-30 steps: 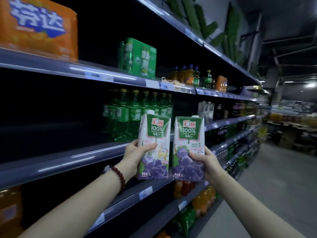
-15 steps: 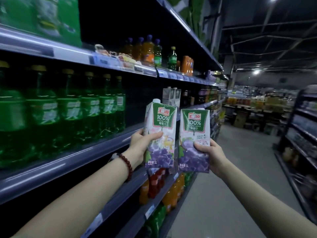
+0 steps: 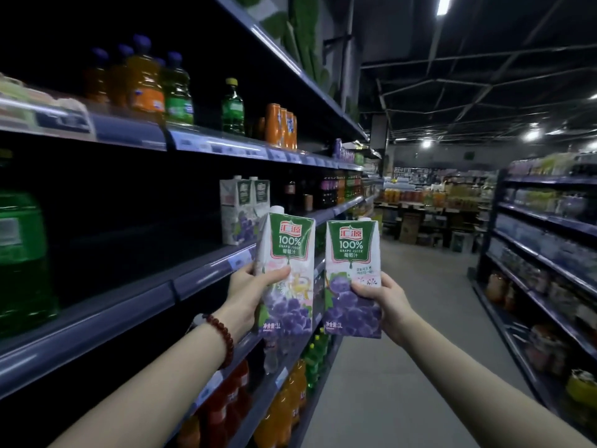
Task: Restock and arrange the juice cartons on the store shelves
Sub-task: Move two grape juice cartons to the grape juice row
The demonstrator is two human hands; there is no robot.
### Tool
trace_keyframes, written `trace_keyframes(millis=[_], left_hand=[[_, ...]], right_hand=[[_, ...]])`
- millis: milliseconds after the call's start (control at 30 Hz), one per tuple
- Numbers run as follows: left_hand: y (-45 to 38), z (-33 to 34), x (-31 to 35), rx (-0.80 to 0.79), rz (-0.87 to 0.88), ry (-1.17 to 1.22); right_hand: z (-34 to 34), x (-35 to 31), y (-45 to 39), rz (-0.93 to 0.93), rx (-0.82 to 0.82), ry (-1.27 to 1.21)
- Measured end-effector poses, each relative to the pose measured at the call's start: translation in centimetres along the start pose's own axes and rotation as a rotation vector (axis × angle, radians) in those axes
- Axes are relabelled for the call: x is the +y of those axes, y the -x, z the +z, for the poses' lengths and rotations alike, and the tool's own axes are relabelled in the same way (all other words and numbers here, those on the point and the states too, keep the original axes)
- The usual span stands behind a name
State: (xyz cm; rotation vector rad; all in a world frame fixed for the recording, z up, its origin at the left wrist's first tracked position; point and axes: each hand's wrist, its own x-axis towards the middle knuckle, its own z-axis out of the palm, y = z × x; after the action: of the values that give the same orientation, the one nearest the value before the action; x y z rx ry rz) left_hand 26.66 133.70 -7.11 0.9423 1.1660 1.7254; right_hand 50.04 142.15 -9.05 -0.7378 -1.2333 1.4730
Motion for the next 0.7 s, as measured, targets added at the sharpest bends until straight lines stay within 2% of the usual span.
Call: trace_keyframes(millis=[333,700], left_hand=[[-12.2,10.4,-3.9,0.153,0.023,0.023],[-26.0,12.8,-6.3,0.324,0.069,-0.051]], right_hand=[[-9.7,-2.9,-15.7,0.017,-0.112,0.037],[-11.5,1.4,-31.2,0.061,-0.192,0.009]])
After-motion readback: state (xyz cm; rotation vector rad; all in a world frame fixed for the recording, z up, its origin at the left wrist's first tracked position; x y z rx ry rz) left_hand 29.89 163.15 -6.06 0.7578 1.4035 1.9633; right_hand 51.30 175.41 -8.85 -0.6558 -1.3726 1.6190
